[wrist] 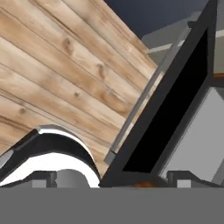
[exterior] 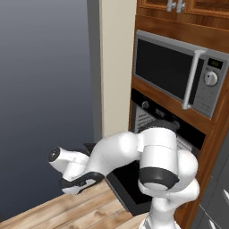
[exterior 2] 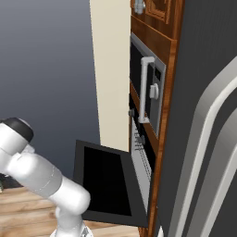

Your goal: Place the fish on the rack of the oven, and slide the rack back inside. Close the oven door.

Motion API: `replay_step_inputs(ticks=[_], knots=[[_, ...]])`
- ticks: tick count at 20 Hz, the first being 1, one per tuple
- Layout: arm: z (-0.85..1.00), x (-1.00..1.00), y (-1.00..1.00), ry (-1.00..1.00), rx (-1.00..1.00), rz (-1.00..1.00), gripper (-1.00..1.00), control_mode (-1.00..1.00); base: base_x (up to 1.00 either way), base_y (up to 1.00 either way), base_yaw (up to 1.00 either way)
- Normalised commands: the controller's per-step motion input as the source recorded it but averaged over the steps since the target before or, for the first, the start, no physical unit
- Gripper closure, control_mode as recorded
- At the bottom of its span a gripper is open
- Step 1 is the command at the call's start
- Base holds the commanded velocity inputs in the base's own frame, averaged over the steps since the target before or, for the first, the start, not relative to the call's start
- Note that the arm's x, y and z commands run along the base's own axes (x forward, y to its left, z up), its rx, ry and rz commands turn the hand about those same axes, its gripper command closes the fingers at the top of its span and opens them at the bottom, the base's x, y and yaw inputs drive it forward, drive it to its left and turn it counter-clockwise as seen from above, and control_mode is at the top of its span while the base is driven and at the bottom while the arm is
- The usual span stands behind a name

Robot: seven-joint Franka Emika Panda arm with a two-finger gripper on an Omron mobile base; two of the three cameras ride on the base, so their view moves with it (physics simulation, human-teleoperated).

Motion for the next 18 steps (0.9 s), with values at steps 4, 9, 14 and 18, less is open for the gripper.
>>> replay_step_inputs(ticks=[4,9,14,18], knots=[[-0.55,0.14,0.0,0.06,-0.13,0.2,-1.0,-1.0,0.0,0.0,0.0],[-0.56,0.27,0.0,0.08,-0.15,0.22,-1.0,-1.0,0.0,0.0,0.0],[-0.58,0.2,0.0,0.12,-0.18,0.22,-1.0,-1.0,0.0,0.0,0.0],[-0.63,0.0,0.0,0.01,-0.19,0.21,-1.0,-1.0,0.0,0.0,0.0]])
